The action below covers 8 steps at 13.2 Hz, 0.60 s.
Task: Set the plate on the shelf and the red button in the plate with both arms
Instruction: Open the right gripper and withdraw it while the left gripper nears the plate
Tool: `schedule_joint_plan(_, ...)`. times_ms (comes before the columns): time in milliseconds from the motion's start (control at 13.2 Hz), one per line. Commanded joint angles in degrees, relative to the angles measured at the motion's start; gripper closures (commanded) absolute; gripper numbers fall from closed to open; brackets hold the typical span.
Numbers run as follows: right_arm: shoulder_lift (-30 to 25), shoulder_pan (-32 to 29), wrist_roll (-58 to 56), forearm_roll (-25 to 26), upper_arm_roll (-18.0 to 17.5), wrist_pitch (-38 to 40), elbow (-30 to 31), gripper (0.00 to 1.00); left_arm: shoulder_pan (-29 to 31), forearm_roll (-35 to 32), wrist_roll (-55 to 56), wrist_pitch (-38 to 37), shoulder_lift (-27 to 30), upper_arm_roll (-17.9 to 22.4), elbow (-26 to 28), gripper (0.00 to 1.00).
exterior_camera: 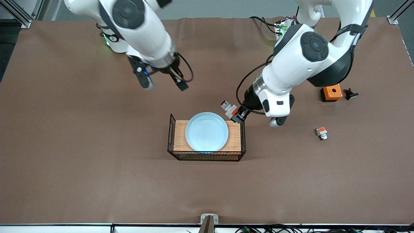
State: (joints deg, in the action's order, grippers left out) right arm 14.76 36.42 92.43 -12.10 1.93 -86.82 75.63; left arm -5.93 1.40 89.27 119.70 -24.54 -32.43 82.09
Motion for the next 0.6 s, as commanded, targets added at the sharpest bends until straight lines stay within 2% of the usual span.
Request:
schedule_joint_plan(0,-14.28,-6.42,-16.34,0.58,-0.52,-1.16,15.81,0.00,-2.59,-3.94,5.02,3.94,-3.92,0.43,-1.75,1.00)
schedule_joint_plan(227,-22.13,-13.80,-32.79,0.85,-0.43,-1.25,25.06,0.00,-5.93,-4.91,6.97,8.53,-7.35,1.83,-1.84,1.00)
schedule_joint_plan(529,-25.83,-21.71,-50.54,3.66,-0.35,-0.90,28.25,0.00,-14.18,-5.88,7.24,8.80,-10.34,9.90,-2.98,0.98)
